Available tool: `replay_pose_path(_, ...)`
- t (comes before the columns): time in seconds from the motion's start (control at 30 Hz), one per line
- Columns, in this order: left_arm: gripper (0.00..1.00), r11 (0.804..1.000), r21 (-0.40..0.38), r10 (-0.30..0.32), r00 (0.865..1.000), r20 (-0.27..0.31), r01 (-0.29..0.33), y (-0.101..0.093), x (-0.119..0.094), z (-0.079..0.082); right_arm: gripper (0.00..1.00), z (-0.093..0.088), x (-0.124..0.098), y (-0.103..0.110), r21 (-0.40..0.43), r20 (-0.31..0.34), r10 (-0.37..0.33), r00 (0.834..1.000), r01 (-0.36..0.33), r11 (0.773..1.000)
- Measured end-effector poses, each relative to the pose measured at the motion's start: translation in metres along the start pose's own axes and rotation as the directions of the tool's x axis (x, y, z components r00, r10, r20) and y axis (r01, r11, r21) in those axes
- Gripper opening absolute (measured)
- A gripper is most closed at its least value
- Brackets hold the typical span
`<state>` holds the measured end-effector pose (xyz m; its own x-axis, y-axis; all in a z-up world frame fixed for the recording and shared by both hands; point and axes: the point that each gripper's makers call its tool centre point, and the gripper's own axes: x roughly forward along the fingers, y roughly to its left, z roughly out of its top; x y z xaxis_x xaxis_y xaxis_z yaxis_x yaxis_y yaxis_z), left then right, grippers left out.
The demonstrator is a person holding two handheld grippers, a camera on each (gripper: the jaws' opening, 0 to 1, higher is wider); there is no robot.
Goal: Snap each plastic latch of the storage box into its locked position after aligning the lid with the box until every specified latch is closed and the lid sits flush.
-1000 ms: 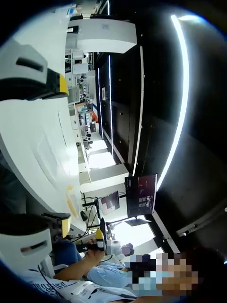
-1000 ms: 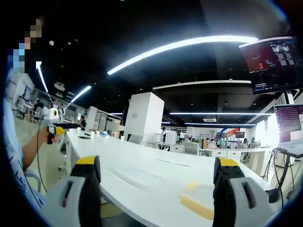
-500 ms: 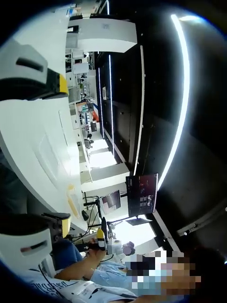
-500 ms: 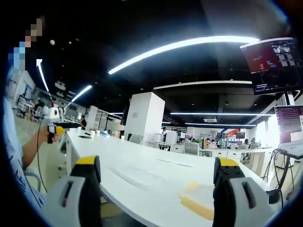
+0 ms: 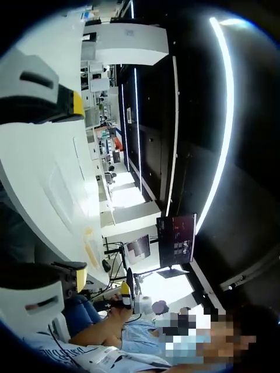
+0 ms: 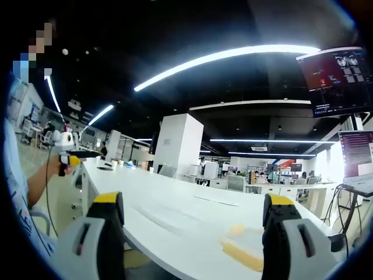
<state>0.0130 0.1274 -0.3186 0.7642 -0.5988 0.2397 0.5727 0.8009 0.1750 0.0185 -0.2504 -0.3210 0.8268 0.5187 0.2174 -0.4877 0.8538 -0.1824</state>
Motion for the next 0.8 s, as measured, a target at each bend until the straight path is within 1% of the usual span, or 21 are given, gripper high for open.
replay_pose_path(0.27,0.98,1.0,0.01,0.0,1.0,-0.011,0.001,0.0001,0.0002,-0.0022,1.0,-0.0004,-0.0001,0.0007,-0.001,0.0,0.0,1.0,0.0,1.0)
replay_pose_path(0.8,0.98,1.0,0.016,-0.001,1.0,-0.011,0.001,-0.0006,0.0,-0.0021,1.0,-0.0003,-0.0005,0.0008,-0.005,-0.001,0.0,1.0,0.0,1.0)
